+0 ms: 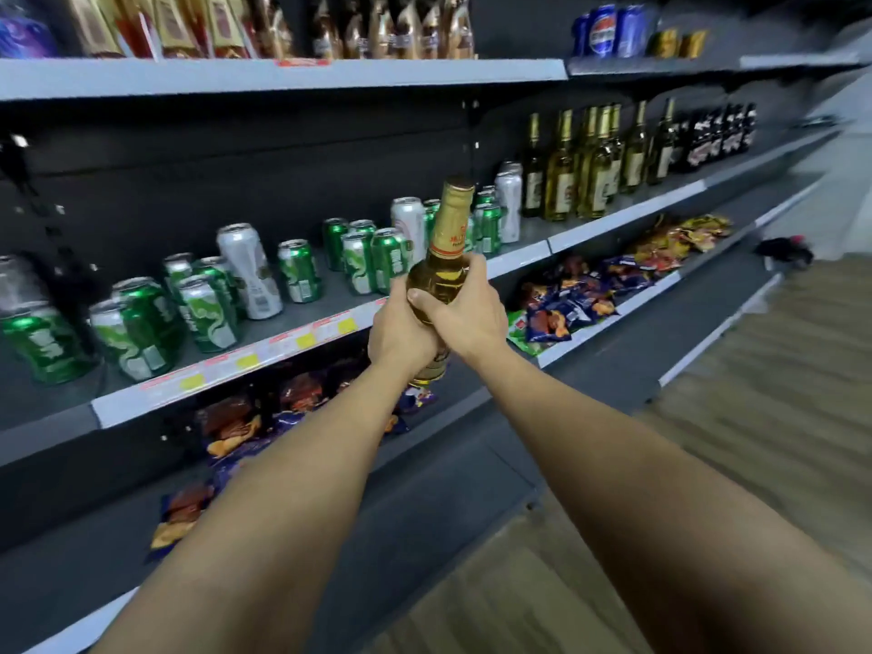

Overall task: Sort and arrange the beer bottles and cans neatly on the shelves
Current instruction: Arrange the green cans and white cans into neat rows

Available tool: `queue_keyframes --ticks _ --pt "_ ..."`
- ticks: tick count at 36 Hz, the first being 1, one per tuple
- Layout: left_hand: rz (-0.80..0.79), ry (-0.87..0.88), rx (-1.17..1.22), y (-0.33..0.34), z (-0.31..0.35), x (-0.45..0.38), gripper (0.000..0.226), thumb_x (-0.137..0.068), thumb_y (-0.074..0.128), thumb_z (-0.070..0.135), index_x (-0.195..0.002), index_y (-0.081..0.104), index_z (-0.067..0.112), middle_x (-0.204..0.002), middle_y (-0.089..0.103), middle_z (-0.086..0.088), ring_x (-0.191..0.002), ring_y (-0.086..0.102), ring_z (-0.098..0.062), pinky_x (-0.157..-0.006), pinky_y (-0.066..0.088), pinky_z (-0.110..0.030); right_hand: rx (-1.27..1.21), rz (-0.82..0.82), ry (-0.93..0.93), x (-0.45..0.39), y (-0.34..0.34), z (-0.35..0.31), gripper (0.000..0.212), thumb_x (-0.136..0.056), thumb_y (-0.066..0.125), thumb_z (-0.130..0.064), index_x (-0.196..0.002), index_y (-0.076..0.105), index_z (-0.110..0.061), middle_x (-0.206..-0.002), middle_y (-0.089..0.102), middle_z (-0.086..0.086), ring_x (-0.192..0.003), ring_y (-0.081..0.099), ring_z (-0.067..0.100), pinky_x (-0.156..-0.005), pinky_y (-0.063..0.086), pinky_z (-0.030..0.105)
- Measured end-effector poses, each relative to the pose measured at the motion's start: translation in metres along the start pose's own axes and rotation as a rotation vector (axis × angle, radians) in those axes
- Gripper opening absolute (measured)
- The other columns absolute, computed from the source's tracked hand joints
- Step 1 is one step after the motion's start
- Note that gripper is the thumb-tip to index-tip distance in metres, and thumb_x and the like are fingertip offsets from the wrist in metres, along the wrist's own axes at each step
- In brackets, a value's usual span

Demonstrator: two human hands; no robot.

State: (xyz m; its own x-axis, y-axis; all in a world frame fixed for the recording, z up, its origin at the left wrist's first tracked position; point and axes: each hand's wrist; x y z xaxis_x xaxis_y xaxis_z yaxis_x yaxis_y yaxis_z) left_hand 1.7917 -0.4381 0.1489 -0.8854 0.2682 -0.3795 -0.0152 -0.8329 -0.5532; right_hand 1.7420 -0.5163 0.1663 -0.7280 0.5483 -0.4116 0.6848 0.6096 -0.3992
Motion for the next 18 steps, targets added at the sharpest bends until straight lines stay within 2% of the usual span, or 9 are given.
queue_keyframes --ticks 3,8,13,16,18 --pt "-0.053 0.009 -0.005 0.052 0.033 -0.010 0.040 -0.079 0.064 0.038 -0.113 0.044 0.031 -0.096 0.066 0.005 -0.088 0.062 -0.027 -0.076 0.053 -0.039 0.037 0.055 0.029 -0.022 -0.046 0.030 0.060 -0.077 0.073 -0.048 -0.123 0.042 -0.024 -0.115 0.065 -0.002 -0.108 0.060 0.024 -0.083 0.045 0.034" --pt "-0.075 -0.009 0.081 0.139 0.099 -0.028 0.047 -0.084 0.063 0.041 -0.120 0.037 0.026 -0.097 0.062 0.003 -0.089 0.061 -0.026 -0.075 0.051 -0.037 0.079 0.084 0.007 -0.072 -0.126 0.084 0.060 -0.078 0.070 -0.052 -0.126 0.043 -0.027 -0.116 0.064 -0.004 -0.107 0.060 0.021 -0.085 0.047 0.037" --pt "-0.095 -0.059 0.195 0.213 0.155 -0.049 0.048 -0.072 0.066 0.047 -0.108 0.041 0.028 -0.100 0.064 0.001 -0.091 0.063 -0.027 -0.078 0.052 -0.037 -0.045 -0.049 0.044 -0.124 -0.197 0.132 0.066 -0.084 0.067 -0.044 -0.139 0.038 -0.022 -0.128 0.058 -0.001 -0.115 0.056 0.020 -0.100 0.044 0.041" --pt "-0.058 -0.115 0.279 0.250 0.175 -0.065 0.060 -0.063 0.076 0.046 -0.113 0.047 0.029 -0.101 0.065 0.004 -0.092 0.063 -0.023 -0.079 0.051 -0.033 -0.176 -0.141 0.164 -0.155 -0.222 0.172 0.076 -0.075 0.061 -0.045 -0.143 0.036 -0.023 -0.129 0.059 0.003 -0.117 0.057 0.024 -0.104 0.042 0.048" --pt "-0.021 -0.154 0.314 0.272 0.182 -0.079 0.065 -0.060 0.083 0.042 -0.114 0.048 0.030 -0.103 0.066 0.004 -0.094 0.063 -0.021 -0.081 0.052 -0.033 -0.195 -0.188 0.210 -0.173 -0.237 0.196 0.070 -0.085 0.058 -0.031 -0.149 0.032 -0.021 -0.139 0.052 0.006 -0.124 0.052 0.025 -0.108 0.039 0.047"
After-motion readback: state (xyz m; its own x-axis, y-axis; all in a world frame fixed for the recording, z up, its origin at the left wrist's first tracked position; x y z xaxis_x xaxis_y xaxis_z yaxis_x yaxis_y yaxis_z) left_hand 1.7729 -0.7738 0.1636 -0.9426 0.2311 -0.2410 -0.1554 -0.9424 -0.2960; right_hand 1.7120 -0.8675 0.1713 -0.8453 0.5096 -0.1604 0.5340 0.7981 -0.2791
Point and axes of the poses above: each hand's wrist, its own x-axis away from the middle knuckle, its own y-axis out of the palm, z = x × y
